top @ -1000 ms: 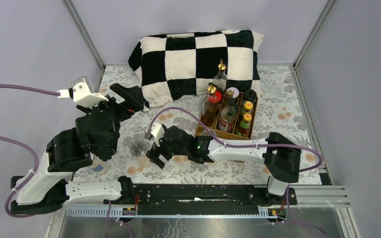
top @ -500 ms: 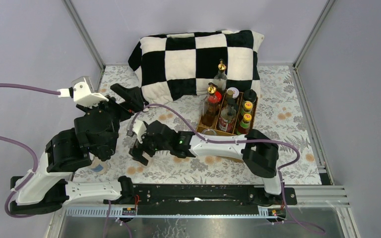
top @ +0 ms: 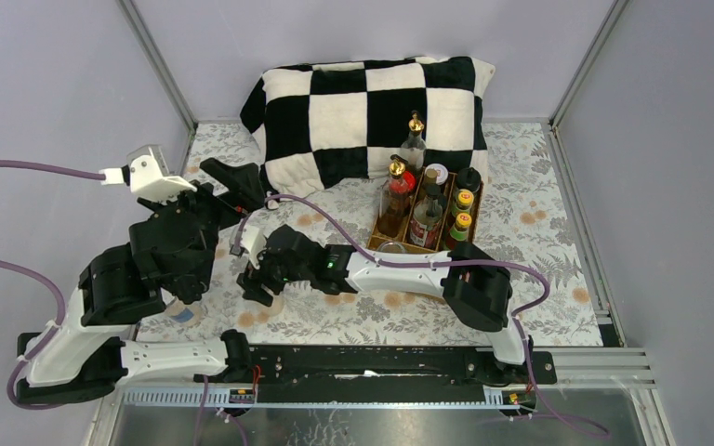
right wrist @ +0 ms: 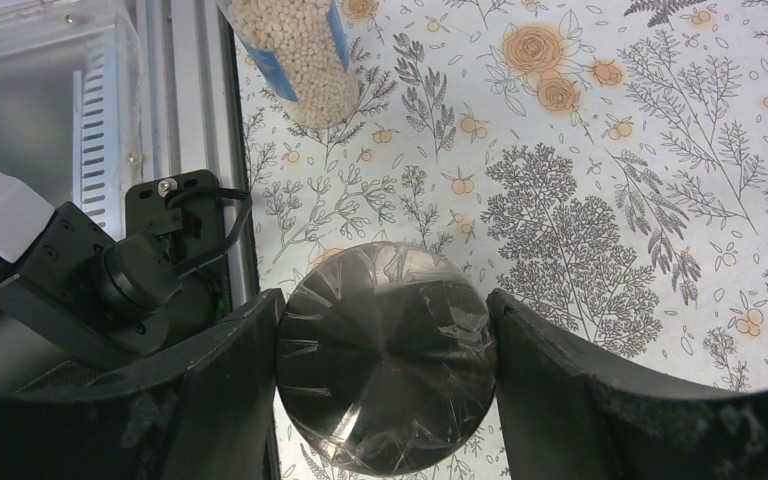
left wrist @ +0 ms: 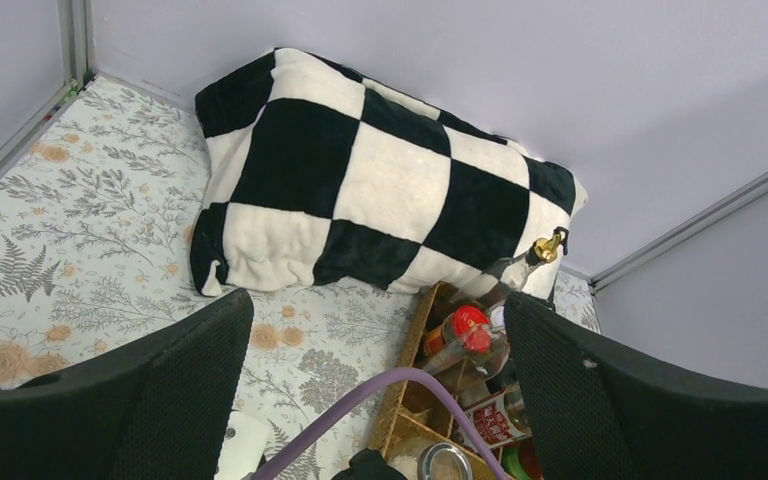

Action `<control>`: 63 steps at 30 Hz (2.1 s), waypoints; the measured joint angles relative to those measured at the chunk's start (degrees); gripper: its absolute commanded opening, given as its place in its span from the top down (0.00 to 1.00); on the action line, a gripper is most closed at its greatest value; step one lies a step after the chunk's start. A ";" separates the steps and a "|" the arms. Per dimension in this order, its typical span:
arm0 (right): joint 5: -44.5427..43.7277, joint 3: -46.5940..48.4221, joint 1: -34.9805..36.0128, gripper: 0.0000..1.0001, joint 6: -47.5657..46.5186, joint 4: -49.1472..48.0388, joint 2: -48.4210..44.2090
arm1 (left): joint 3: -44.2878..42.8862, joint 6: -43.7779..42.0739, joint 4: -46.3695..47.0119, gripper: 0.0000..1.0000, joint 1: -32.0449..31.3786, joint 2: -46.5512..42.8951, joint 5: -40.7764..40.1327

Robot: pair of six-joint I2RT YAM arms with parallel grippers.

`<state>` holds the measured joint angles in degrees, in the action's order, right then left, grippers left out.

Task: Organize the condiment bottles
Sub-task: Pick up the bottle from the center of the board, then place the bottle in the storage box.

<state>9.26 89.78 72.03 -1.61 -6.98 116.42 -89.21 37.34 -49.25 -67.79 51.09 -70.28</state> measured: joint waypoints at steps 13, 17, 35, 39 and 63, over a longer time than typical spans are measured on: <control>-6.86 -6.25 0.20 0.52 -0.09 9.75 -12.87 | 1.36 0.02 -0.02 0.01 0.00 -0.70 -0.31; -7.41 -6.56 0.20 0.51 -0.04 12.48 -21.20 | 2.12 0.09 -0.02 0.01 0.00 -0.63 -0.63; -27.45 -18.03 0.31 0.48 0.66 27.61 -50.05 | 2.95 0.44 0.68 0.01 0.00 3.72 -0.61; -35.71 -24.46 0.13 0.47 1.53 28.92 -55.43 | 3.72 0.22 2.08 0.01 0.00 4.98 -0.55; -55.19 -46.38 -8.09 0.48 16.79 31.71 -74.29 | 4.52 -0.61 5.09 0.01 0.00 10.34 2.82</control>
<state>-45.93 43.40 63.94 15.18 24.73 42.13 -84.68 36.73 -44.16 -67.79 61.43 -67.46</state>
